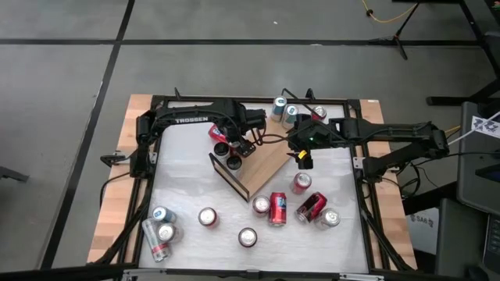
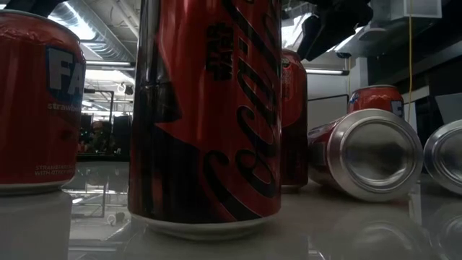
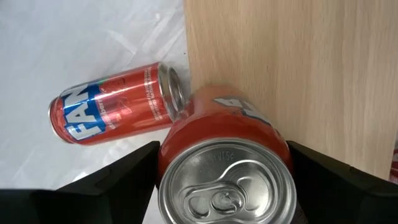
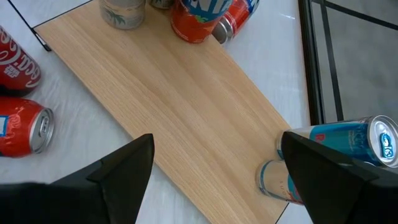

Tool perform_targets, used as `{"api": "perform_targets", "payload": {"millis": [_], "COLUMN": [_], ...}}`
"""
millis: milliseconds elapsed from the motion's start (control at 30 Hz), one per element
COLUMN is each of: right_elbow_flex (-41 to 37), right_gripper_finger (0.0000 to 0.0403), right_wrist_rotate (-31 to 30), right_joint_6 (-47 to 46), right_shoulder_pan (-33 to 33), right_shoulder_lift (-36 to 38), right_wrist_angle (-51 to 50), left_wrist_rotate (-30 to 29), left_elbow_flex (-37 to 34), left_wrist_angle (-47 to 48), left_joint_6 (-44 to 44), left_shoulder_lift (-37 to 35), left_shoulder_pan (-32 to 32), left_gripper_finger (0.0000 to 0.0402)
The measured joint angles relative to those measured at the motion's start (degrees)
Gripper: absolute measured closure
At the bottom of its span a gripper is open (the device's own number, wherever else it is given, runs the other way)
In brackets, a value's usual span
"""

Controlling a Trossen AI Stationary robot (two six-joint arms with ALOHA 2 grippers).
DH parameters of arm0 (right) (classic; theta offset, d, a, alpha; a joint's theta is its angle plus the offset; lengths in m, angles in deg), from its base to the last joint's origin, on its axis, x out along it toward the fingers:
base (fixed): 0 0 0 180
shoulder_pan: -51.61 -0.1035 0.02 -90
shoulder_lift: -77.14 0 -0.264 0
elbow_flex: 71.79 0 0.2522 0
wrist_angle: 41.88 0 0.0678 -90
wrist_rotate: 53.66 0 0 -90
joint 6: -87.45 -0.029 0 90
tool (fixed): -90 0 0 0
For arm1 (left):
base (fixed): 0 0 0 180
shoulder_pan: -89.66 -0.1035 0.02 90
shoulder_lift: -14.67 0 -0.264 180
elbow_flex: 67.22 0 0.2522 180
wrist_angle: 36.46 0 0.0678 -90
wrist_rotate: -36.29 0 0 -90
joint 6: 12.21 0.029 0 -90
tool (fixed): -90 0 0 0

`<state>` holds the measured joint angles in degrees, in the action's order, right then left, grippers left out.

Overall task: Place canned beverage on shelf
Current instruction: Put the orange soda can on the shelf

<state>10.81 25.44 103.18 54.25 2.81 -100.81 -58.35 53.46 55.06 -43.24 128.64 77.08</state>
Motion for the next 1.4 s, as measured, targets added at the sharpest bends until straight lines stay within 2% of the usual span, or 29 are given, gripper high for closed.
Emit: {"api": "perform_targets", "payload": {"millis": [467,800,933,1033,1400], "right_elbow_flex": [0.0,0.0,0.0,0.0,0.0], "right_gripper_finger": [0.0061,0.0061,0.0061,0.0061,0.0061], "right_wrist_rotate": [0.0,0.0,0.0,0.0,0.0], "right_joint_6": [0.0,0.0,0.0,0.0,0.0], "right_shoulder_pan": [0.0,0.0,0.0,0.0,0.0], "right_shoulder_lift": [0.0,0.0,0.0,0.0,0.0], "right_wrist_angle": [0.0,-0.01,0.0,-0.01,0.0], "left_wrist_rotate": [-0.22,-0.46,-2.93,-1.91,-0.62], "left_elbow_flex": [0.0,0.0,0.0,0.0,0.0], "left_wrist_angle": [-0.22,-0.44,-0.42,-1.01,-1.14], "left_joint_6": [0.08,5.91,1.63,-0.61,-0.1], "left_shoulder_lift": [0.02,0.02,0.02,0.03,0.07], "left_shoulder_pan": [0.0,0.74,1.32,1.5,1.55], "left_gripper_finger": [0.0077,0.0077,0.0077,0.0077,0.0077]}}
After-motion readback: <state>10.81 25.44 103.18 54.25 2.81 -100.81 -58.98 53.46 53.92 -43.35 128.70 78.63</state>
